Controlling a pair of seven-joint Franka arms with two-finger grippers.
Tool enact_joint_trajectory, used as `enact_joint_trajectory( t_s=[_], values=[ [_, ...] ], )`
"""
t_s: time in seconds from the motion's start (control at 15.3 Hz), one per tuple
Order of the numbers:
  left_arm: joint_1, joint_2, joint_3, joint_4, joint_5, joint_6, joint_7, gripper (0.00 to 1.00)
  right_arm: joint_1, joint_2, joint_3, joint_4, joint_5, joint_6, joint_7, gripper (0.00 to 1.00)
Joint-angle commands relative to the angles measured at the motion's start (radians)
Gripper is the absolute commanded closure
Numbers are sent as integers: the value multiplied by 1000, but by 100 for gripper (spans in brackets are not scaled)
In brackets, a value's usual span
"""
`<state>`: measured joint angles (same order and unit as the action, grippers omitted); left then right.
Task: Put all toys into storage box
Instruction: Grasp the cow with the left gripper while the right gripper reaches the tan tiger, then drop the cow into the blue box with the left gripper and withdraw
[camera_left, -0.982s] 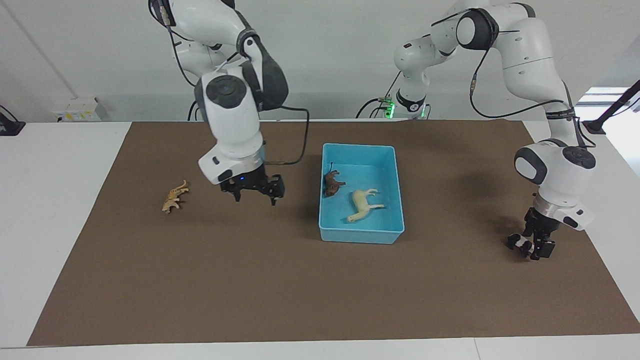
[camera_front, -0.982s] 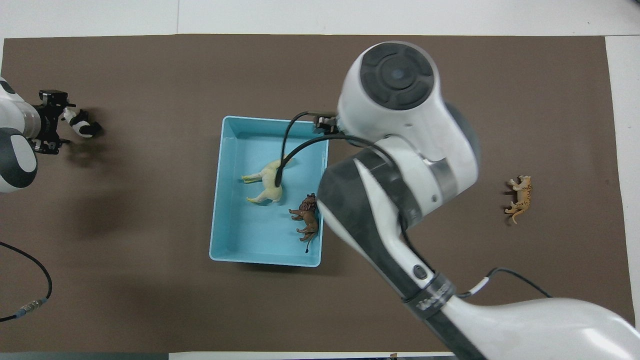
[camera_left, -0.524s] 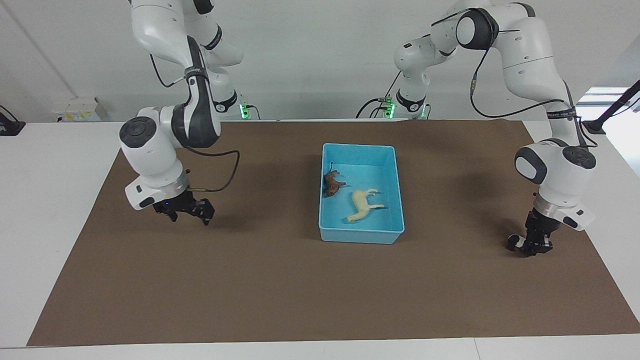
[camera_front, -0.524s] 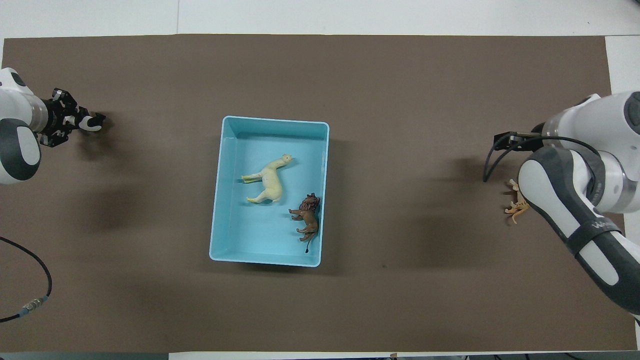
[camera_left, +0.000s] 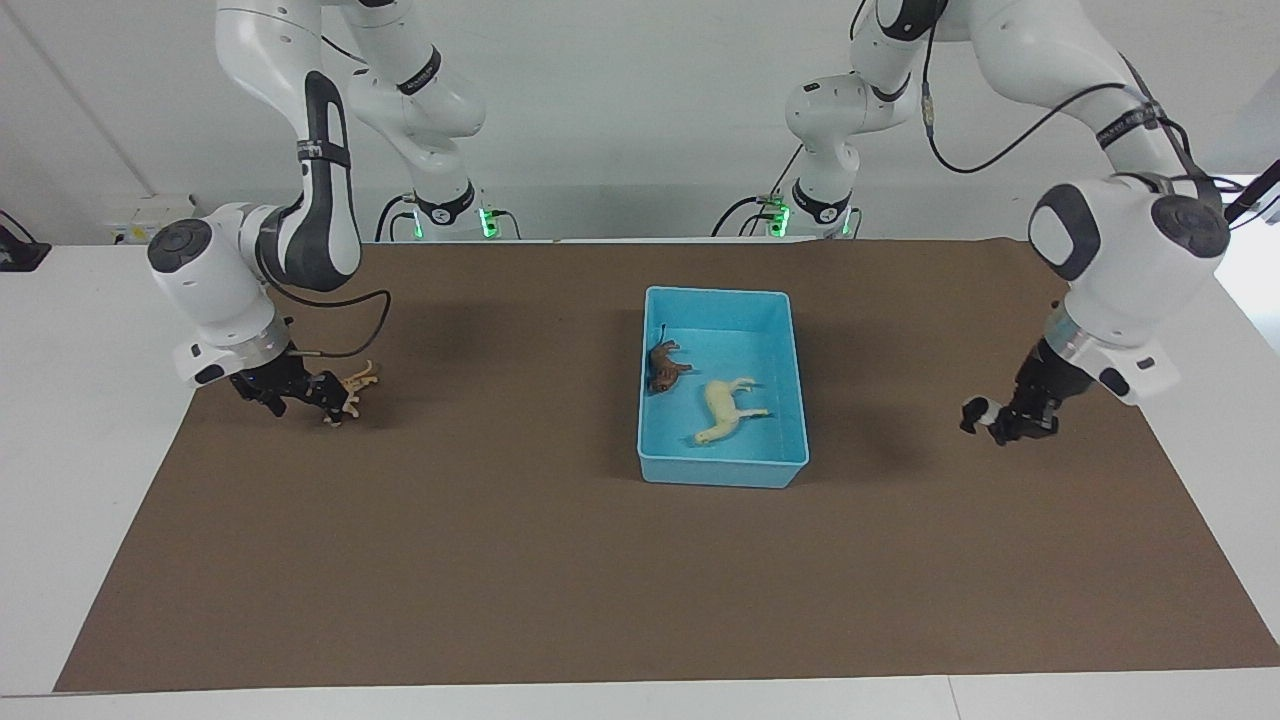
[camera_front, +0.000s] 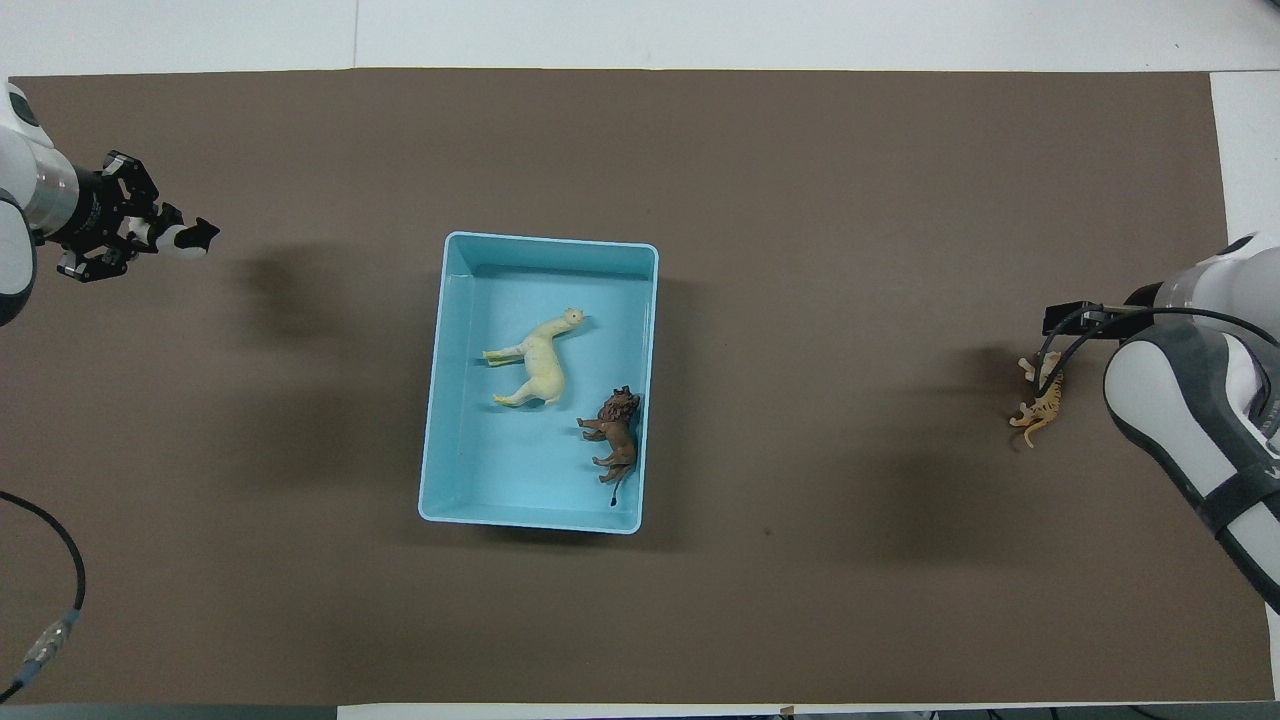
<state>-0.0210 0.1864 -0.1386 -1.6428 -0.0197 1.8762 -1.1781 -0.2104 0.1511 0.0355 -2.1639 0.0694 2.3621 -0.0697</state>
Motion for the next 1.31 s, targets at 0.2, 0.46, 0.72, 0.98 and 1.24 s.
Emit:
enact_joint_trajectory(
  t_s=[0.2, 0.46, 0.72, 0.98, 1.24],
  values=[
    [-336, -134, 19, -427, -12, 428, -311, 94, 19, -59, 4, -203, 27, 209, -61, 0],
    [-350, -154, 22, -474, -12, 456, -308, 0, 11, -73, 6, -246, 27, 226, -91, 0],
    [-343, -165, 28, -379, -5, 292, -286, 0, 8, -59, 6, -289, 30, 327, -91, 87],
    [-202, -217, 37, -217, 7, 14, 34, 0, 41, -55, 7, -260, 30, 321, -84, 100],
    [-65, -278, 39, -181, 7, -158, 445, 0, 141, -70, 14, -43, 30, 28, 34, 100]
  ],
)
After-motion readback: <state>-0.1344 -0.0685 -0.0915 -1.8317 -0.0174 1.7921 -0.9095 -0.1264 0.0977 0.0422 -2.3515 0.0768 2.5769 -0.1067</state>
